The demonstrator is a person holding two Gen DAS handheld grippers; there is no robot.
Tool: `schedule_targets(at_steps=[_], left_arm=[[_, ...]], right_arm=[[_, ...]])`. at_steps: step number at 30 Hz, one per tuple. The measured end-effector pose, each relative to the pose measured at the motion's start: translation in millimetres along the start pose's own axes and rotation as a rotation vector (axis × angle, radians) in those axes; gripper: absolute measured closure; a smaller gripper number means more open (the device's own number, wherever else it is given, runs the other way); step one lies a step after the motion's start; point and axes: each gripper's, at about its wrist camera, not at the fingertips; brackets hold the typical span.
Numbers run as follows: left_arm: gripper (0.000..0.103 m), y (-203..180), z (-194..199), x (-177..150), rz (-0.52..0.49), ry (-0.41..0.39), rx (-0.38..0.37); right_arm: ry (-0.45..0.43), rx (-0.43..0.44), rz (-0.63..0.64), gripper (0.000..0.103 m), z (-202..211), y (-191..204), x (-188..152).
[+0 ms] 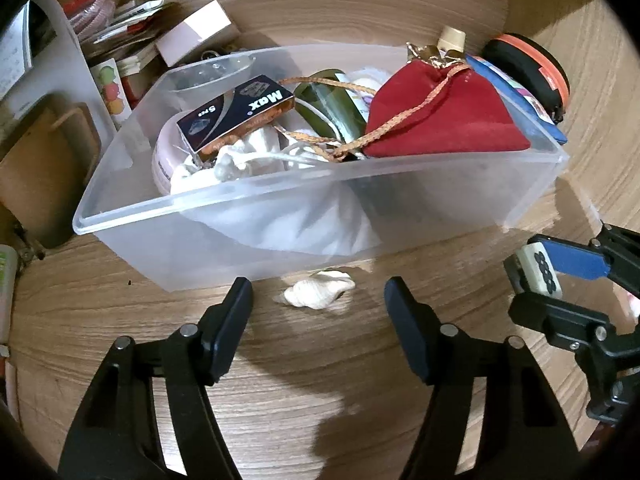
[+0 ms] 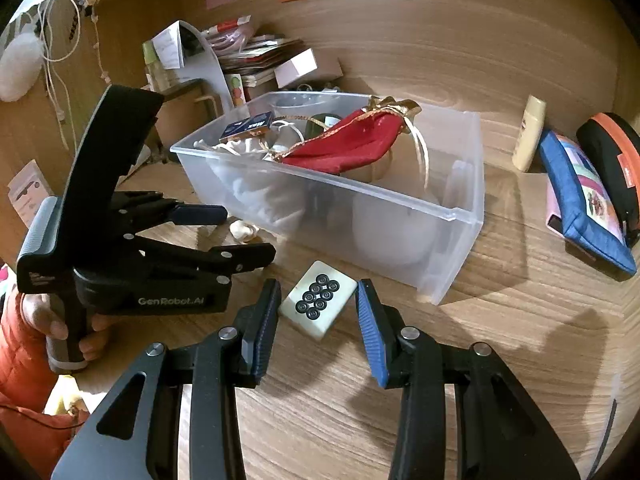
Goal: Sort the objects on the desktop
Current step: 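Grasp the white seashell with the left gripper while the right lifts the tile toward the box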
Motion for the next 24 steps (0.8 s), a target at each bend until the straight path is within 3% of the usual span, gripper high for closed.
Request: schedule_targets(at_steps=[6, 18, 24], left_arm=[[0.063, 2.7, 1.6, 0.3, 0.025, -0.018, 0.015], [0.063, 0.2, 8.5, -4.8, -0.003, -0.030, -0.012], [0.063, -1.7, 33.5, -7.2, -0.005, -0.109, 0.012]], right_arm=[[-0.001, 0.003, 0.008, 0.067, 0.8, 2.3, -1.4], [0.009, -0.020, 0.003, 0.067, 1.3, 3.2, -1.0], [0.000, -0.034, -0.006, 0.067, 5.7, 3.5, 1.8]])
Point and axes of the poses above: each gripper's, at about its wrist camera, not at the fingertips, and z roughly against the way its jaws point, y to its left, x to its top, and after that the axes turned 3 degrees about z, right-handed
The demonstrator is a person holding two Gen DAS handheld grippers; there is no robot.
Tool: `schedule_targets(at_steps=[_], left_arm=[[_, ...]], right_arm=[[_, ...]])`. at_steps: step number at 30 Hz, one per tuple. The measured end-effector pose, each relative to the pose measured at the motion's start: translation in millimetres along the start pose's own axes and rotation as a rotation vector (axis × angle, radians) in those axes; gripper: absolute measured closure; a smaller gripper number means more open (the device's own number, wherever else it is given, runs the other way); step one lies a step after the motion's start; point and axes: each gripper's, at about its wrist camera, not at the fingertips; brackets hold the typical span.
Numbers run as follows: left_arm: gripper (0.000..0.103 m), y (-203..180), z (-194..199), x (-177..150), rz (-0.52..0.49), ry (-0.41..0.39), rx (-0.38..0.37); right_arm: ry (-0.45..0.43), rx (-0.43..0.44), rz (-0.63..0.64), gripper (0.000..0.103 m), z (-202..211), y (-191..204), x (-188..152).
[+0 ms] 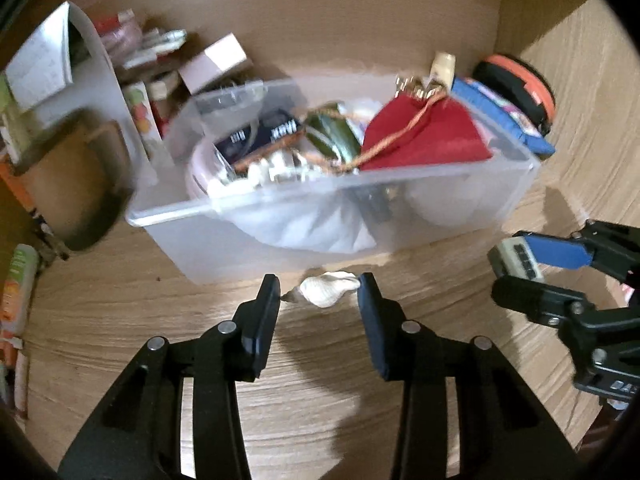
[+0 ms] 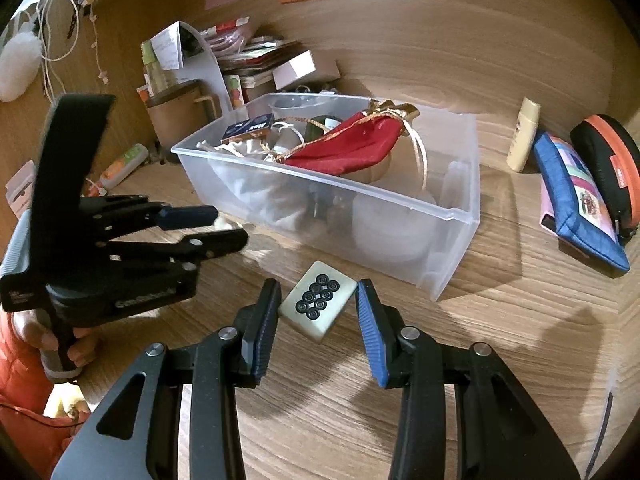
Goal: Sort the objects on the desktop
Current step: 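Grasp the white seashell with the left gripper while the right lifts the tile toward the box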
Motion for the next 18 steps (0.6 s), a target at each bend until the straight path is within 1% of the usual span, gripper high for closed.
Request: schedule_targets(at_steps=[5, 13, 15, 18], left_arm=[[0.063, 0.2, 19.5, 6.4, -0.023, -0.047, -0.010], [0.063, 5.8, 47.7, 18.6, -0.060, -0.105, -0.025], [0.063, 11.4, 54.9, 21.4, -0.039, -0.125, -0.021], [0.063, 24.1, 63.2, 31.2, 0.005, -0.134, -0.075]], right_arm=[[-0.025, -0.021, 0.005, 0.067, 9.2, 3.2, 6.9], [-0.104, -0.053, -0.008, 0.068, 33.1, 1.9, 23.7], [-0.123, -0.056, -0.011, 0.067, 38.1, 1.5, 28.5], [-0.154, -0.055, -0.016, 0.067, 45.9, -0.5, 37.1]])
Point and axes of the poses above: each gripper's, at about its wrist camera, not at the fingertips, and z roughly against the way its jaws point, y to its left, x to its top, and after that the axes turned 3 degrees about z, right-handed
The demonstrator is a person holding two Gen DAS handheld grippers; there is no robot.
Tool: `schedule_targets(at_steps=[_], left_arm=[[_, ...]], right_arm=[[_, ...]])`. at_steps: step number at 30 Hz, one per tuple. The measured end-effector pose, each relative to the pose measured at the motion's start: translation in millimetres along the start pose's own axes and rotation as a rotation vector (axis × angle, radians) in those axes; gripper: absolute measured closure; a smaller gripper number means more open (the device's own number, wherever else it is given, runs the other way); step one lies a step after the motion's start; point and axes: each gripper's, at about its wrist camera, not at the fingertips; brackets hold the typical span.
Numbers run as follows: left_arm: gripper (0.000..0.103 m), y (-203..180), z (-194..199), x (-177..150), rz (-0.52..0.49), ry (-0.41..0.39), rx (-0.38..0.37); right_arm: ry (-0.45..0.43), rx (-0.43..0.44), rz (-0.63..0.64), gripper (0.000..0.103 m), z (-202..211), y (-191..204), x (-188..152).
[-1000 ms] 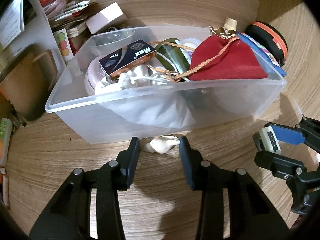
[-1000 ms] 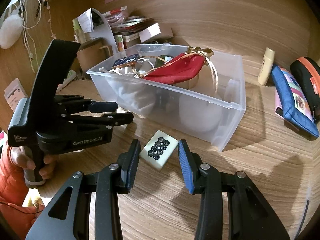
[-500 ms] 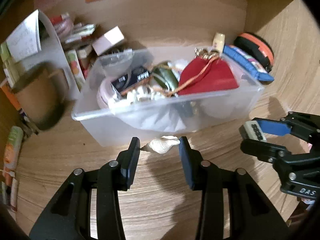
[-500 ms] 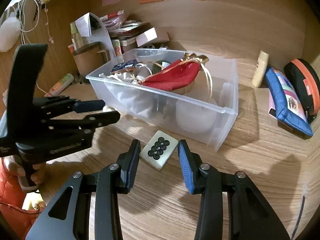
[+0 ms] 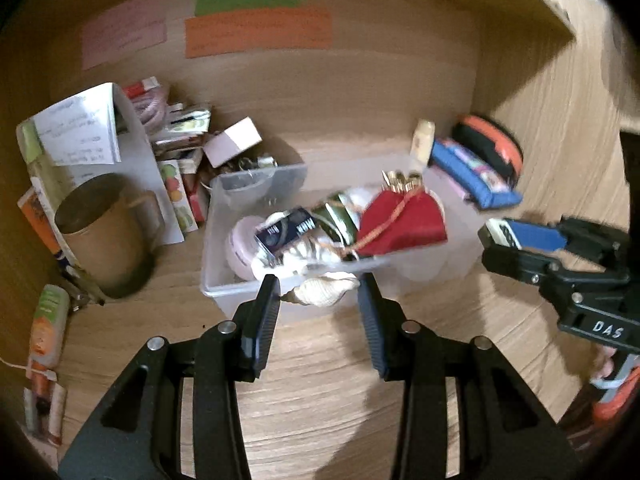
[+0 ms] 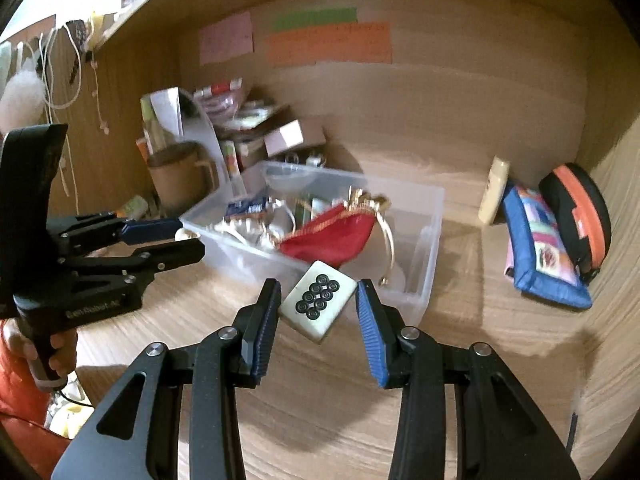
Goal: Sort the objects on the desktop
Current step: 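Grasp the white seashell with the left gripper while the right lifts the tile toward the box, then release the seashell into the box with the left gripper while the right lowers the tile in and opens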
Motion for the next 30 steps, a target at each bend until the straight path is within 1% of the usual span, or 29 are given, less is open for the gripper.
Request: schedule_targets(at_steps=[7, 13, 18, 21, 25, 30], left_arm=[[0.063, 21.8, 14.6, 24.7, 0.044, -0.054, -0.011], [0.063, 25.7, 11.0, 46.4, 0.033, -0.072, -0.016], [0.063, 20.9, -3.0, 56.0, 0.014, -0.058, -0.023], [0.063, 18.5, -17.9, 60.1, 0.012, -0.035, -0.031], [0.063, 15.3, -41.6, 63.5, 0.010, 0.012, -0.043], [0.063, 9.2, -63.7, 64.4, -0.012, 0.048, -0.047]], right_arm=[[-0.047, -0.008, 0.011, 0.067, 2.5, -2.1, 23.8], [-0.046, 0.006, 0.031, 0.067, -17.4, 0.3, 42.1], [-0.029, 0.018, 0.036, 0.067, -39.3, 2.6, 54.2], [-0.005, 0.014, 0.031, 0.067, -56.7, 2.1, 58.6], [0.030, 0.000, 0.033, 0.068, -76.7, 0.2, 59.3], [0.059, -0.018, 0.019, 0.068, -92.3, -9.7, 55.7]])
Point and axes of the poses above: each gripper's, at about its wrist camera, not at the fingertips, and z roughly against the way its jaws point, y to its left, x to its top, and after that the axes turned 3 degrees about z, right-handed
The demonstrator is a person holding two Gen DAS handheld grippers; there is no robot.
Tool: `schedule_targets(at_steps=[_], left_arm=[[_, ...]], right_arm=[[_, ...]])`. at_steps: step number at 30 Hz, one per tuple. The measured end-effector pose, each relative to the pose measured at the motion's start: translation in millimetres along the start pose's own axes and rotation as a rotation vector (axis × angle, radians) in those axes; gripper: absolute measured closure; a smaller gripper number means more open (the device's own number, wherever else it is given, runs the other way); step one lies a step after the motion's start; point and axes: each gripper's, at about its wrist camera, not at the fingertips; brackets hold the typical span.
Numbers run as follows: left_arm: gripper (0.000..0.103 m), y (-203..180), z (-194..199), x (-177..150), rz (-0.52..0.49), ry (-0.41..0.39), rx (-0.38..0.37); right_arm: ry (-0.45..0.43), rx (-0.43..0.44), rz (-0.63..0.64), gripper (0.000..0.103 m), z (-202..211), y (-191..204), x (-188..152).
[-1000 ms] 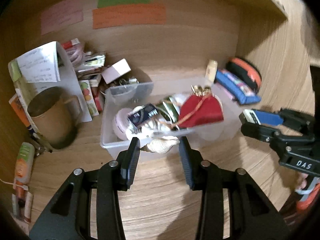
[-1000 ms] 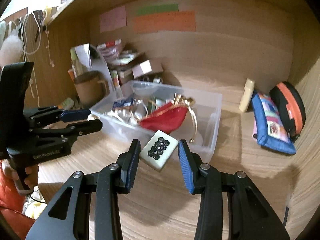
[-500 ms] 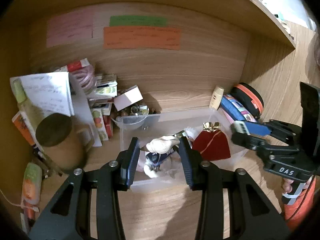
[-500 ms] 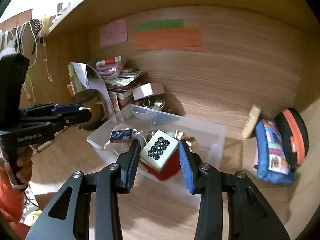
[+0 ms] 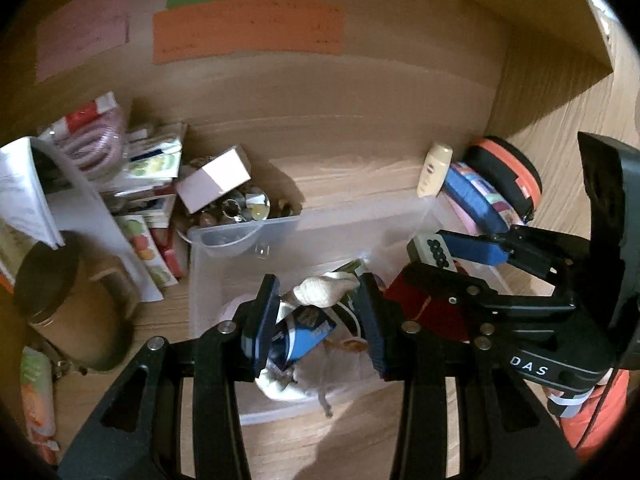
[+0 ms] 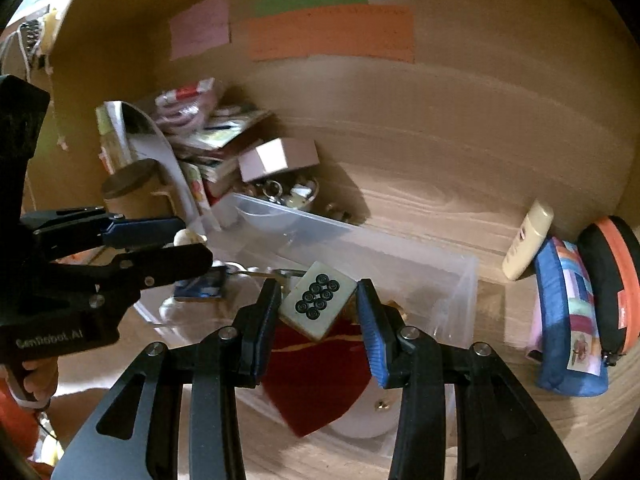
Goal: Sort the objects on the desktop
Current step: 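Release the seashell into the box with the left gripper while the right lowers the tile in and opens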
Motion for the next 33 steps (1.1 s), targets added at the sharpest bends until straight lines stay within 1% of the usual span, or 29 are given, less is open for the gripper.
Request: schedule_targets(at_steps=[10, 14, 22, 25, 26, 27, 29, 31, 33], left_arm=[[0.063, -5.6, -44.8, 0.5, -0.007, 0.067, -0.001], [0.063, -5.5, -52.7, -3.1, -0.017, 0.083, 0.004], [0.063, 0.3, -54.5, -3.8, -0.007, 0.067, -0.003], [0.061, 0.4, -54.0, -3.4, -0.004, 0.062, -0.004], [0.057, 0.7, -53.8, -3.0, -0.001, 0.060, -0.008], [0.052, 1.2, -53.4, -2.7, 0.003, 0.058, -0.009], [0.051, 1.0, -51.7, -2.0, 0.003, 0.046, -0.003], [0.048, 0.0, -49.5, -1.6, -0.001, 0.041, 0.000], [0.036, -0.1, -47.0, -0.7, 0.000, 0.031, 0.009]], right_arm=[[0.036, -0.025, -0.031, 0.068, -19.9, -15.4, -4.8], [0.054, -0.011, -0.037, 0.068, -26.0, -18.4, -7.8], [0.003, -0.026, -0.042, 0.068, -14.7, -19.6, -5.2], [-0.011, -0.043, -0.037, 0.067, -11.0, -19.2, -4.1], [-0.015, -0.046, -0.037, 0.065, -10.2, -19.4, -3.8], [-0.017, -0.049, -0.038, 0.060, -9.4, -19.9, -3.6], [-0.024, -0.062, -0.037, 0.052, -8.1, -20.4, -3.1], [-0.035, -0.073, -0.037, 0.048, -5.5, -21.0, -2.5], [-0.043, -0.079, -0.038, 0.041, -3.5, -21.4, -2.2]])
Point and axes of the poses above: each gripper's, at about its wrist camera, not at the fingertips, and z roughly against the way its jaws point, y to its left, x to its top, and after that the axes turned 3 degrees about z, right-handed
